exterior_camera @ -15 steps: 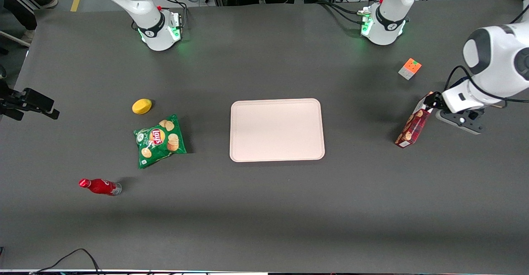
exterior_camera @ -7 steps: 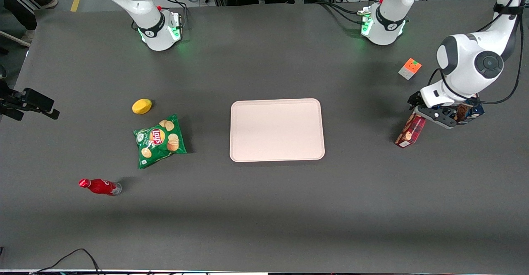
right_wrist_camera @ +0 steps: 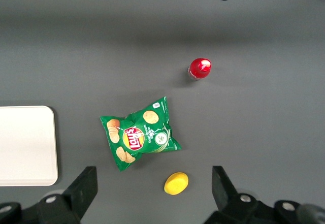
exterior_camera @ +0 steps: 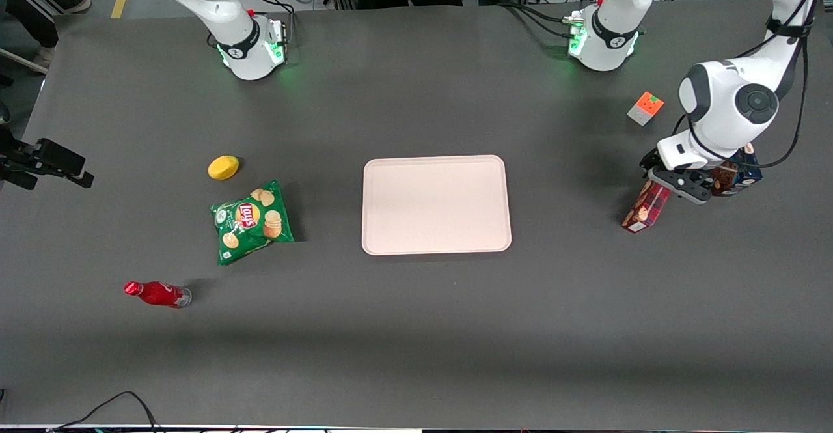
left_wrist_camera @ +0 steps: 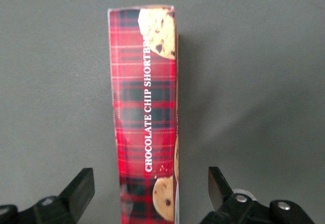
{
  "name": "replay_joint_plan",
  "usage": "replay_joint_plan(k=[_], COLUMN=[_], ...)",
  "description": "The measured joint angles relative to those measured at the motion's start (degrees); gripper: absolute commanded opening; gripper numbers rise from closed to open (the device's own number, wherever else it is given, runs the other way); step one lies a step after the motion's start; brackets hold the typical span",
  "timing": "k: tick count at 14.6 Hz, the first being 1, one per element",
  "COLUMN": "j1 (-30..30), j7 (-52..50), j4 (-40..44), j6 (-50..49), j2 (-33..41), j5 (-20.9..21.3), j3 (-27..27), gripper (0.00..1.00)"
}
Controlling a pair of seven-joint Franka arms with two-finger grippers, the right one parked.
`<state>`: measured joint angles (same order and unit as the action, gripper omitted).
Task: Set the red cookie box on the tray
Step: 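Close the left gripper on the red box and lift it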
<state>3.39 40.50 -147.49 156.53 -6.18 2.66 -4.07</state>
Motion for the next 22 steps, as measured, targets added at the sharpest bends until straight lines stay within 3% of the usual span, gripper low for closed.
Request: replay_joint_plan(k=[3, 4, 8, 9, 16, 22], j1=[0.03, 0.03, 0.06, 0.07, 0.14, 0.19], j7=[0.17, 0.17, 0.21, 0.21, 0.30, 0.30], j4=[-0.89, -1.01, -1.06, -1.06, 2.49, 25.45], j6=[4.56, 5.23, 5.64, 5.72, 2.40, -36.93], j2=[-2.80, -3.36, -3.60, -3.60, -2.86, 5.16], j5=[0.00, 0.00, 0.00, 0.00, 0.00, -0.01], j3=[0.00, 0.00, 0.00, 0.00, -0.02, -0.04], gripper=[1.00, 0.93, 0.25, 0.20, 0.14, 0.13])
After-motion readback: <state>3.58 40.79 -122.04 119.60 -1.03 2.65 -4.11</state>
